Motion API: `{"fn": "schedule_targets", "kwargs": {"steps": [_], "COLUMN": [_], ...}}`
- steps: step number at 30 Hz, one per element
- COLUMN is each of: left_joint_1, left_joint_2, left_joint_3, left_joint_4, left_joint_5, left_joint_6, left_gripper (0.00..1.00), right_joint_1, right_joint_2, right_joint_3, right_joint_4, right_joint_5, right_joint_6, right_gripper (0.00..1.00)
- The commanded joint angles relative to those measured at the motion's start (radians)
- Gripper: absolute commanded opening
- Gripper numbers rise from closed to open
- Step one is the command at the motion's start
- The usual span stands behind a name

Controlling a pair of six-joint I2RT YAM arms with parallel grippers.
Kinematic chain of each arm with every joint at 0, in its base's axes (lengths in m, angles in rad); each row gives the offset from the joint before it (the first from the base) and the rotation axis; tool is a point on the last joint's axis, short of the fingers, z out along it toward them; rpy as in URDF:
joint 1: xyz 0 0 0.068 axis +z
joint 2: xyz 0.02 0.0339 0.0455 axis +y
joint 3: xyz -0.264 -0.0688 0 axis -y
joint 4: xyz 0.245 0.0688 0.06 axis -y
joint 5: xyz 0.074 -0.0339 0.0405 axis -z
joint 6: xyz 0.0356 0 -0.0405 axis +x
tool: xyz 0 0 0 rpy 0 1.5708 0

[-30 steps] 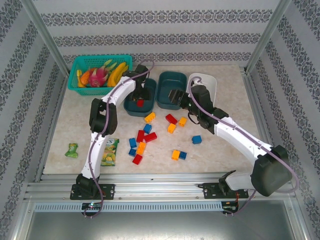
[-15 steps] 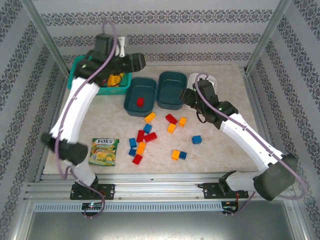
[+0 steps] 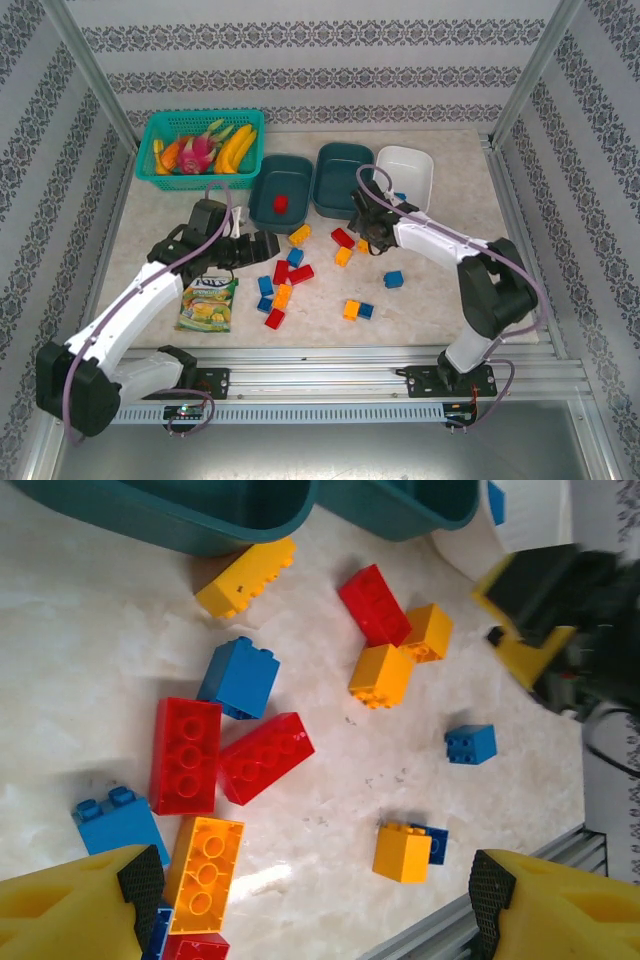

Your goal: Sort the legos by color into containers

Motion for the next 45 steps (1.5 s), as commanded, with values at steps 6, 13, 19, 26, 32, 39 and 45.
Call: {"fn": "schedule_targets", "kwargs": {"steps": [6, 13, 19, 26, 32, 39, 45], "left_joint_1": [-0.016, -0.021, -0.027, -0.035, -0.034, 0.006, 0.022], "left_joint_2": [-0.065, -0.049, -0.019, 0.01, 0.127, 0.382, 0.553], "left_joint_3": [-0.017, -0.011, 0.011, 0.036, 0.218, 0.461, 0.629], "left_joint_4": [0.096, 0.106, 0.112, 0.126, 0.107, 0.009, -0.003], "left_joint_5": [-0.032, -0.021, -0.021, -0.022, -0.034, -0.07, -0.061], "left_joint_6": [-0.039, -0.039, -0.032, -0.043, -0.072, -0.073, -0.028], "left_gripper": [0.82, 0.82, 0.82, 0.82, 0.82, 0.82, 0.82], "right_joint_1": [-0.043, -0.063, -0.074, -0.061, 0.022, -0.027, -0.09], "right_joint_2": [0.113, 0.161, 0.183, 0.116, -0.05, 0.157, 0.513], "right_joint_3": [0.027, 0.043, 0.042, 0.057, 0.119, 0.429, 0.842], "right_joint_4": [0.002, 0.047, 0.04, -0.042, -0.127, -0.105, -0.226], "right_joint_5": [-0.079, -0.133, -0.142, -0.099, 0.026, -0.019, -0.077], "right_joint_6": [-0.056, -0.129, -0.113, -0.128, -0.261, -0.411, -0.504], "right_gripper": [0.63, 0.56, 0.45, 0.25, 0.23, 0.24, 0.25]}}
